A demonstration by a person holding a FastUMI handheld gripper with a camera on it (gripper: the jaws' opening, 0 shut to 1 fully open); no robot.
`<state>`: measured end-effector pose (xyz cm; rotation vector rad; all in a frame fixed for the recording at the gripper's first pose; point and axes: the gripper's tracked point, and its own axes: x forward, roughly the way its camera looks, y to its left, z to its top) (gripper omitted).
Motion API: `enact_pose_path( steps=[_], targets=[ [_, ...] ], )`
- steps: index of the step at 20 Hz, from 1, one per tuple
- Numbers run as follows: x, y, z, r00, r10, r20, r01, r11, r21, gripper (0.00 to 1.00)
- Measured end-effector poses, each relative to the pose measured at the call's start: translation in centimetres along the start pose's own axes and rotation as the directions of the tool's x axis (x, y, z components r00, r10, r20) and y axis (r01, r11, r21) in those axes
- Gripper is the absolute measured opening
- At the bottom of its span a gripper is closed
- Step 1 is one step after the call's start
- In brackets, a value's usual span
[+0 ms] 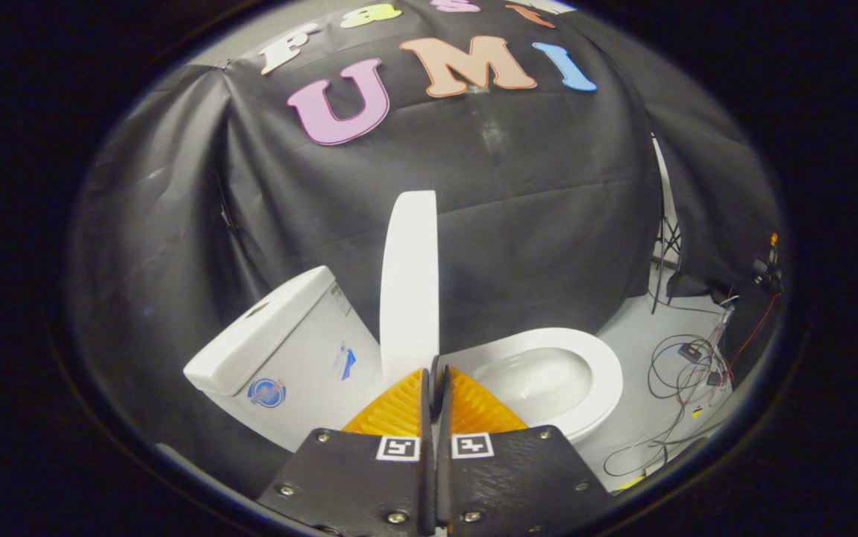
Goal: Open the toilet lid.
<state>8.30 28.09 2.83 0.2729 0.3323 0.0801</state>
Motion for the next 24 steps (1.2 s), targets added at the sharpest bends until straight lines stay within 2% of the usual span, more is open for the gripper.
enact_pose_path(
  steps=[24],
  targets=[
    [-0.6,9.2,-1.1,0.991,0.132,0.023,-0.129,0.985,-0.111,0.02]
  ],
)
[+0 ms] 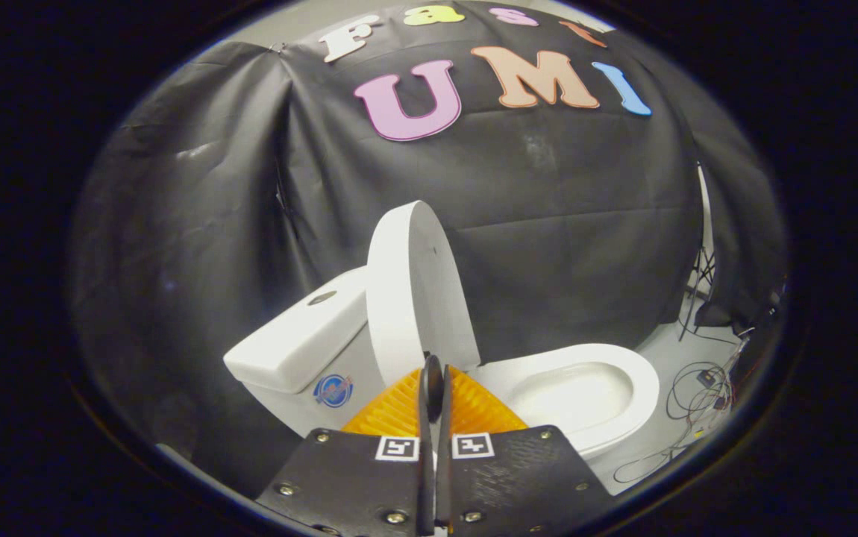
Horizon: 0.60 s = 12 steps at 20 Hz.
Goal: Open the toilet lid.
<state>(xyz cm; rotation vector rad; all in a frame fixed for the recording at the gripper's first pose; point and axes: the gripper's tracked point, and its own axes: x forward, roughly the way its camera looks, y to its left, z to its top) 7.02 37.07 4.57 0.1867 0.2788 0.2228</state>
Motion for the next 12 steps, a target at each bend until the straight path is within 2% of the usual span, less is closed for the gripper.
enact_pose_path(
  steps=[12],
  targets=[
    [0.1,2.8,-0.4,0.999,0.049,0.018,-0.049,0.999,-0.015,0.02]
  ],
)
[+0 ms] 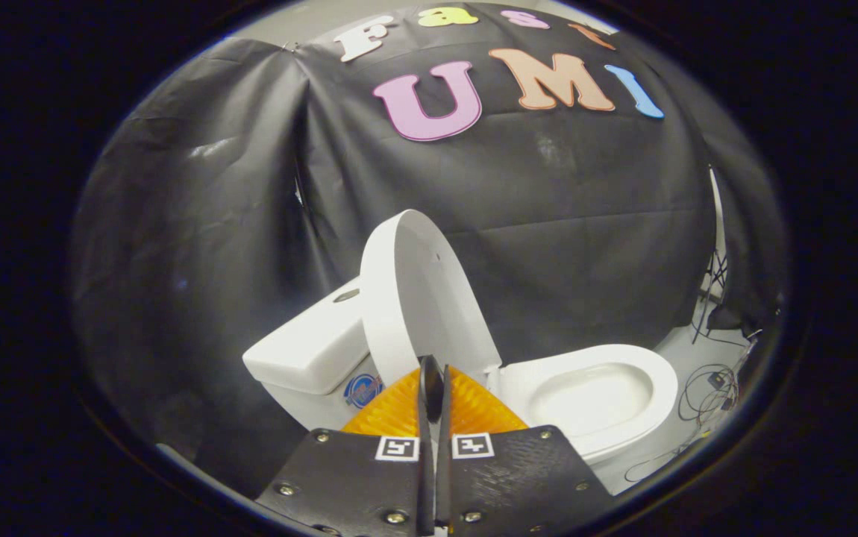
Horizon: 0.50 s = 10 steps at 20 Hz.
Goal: Open the toilet lid.
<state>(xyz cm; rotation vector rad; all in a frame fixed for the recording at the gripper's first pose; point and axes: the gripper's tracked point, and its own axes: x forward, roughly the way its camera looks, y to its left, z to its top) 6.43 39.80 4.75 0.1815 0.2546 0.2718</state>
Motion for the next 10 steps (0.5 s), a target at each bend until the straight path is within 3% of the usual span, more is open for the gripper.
enact_pose_path(
  steps=[10],
  targets=[
    [-0.67,0.65,-0.01,0.999,0.047,0.019,-0.046,0.998,-0.045,0.09]
  ],
)
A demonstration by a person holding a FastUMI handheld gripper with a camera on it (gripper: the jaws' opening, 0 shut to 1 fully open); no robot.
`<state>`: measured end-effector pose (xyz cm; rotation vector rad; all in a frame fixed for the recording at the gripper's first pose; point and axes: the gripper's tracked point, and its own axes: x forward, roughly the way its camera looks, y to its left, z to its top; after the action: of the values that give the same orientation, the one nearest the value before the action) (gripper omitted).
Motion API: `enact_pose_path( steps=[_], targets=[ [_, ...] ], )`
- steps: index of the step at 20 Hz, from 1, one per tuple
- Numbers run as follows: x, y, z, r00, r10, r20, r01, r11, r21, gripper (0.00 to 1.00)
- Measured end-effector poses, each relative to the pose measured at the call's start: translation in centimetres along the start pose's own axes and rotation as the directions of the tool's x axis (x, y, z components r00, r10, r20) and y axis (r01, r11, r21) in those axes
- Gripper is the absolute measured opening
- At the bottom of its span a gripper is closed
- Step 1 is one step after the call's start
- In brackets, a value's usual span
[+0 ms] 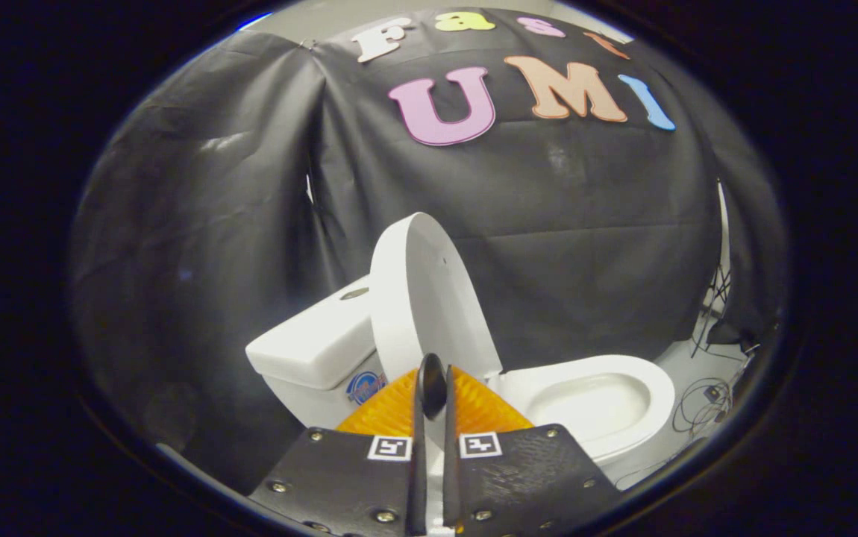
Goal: Open the toilet lid.
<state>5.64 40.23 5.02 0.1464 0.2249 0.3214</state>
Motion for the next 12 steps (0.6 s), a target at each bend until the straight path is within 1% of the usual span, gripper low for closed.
enact_pose_path(
  steps=[1,2,3,4,5,7,10,11,12],
  targets=[
    [-0.3,0.3,0.0,1.0,0.025,-0.001,-0.025,1.0,0.016,0.11],
    [-0.8,0.8,0.4,0.998,0.06,0.008,-0.06,0.997,0.039,0.16],
    [-1.2,1.2,0.9,0.997,0.079,0.02,-0.08,0.995,0.055,0.17],
    [-1.6,1.3,1.4,0.996,0.089,0.033,-0.09,0.994,0.056,0.21],
    [-1.9,1.3,1.9,0.995,0.09,0.047,-0.093,0.994,0.05,0.21],
    [-2.2,0.6,2.6,0.995,0.079,0.066,-0.081,0.996,0.028,0.33],
    [-2.6,-0.2,3.4,0.993,0.095,0.077,-0.099,0.994,0.049,0.51],
    [-2.8,-0.4,3.6,0.992,0.102,0.078,-0.107,0.992,0.06,0.51],
    [-2.9,-0.9,3.9,0.992,0.099,0.077,-0.104,0.993,0.06,0.55]
  ],
)
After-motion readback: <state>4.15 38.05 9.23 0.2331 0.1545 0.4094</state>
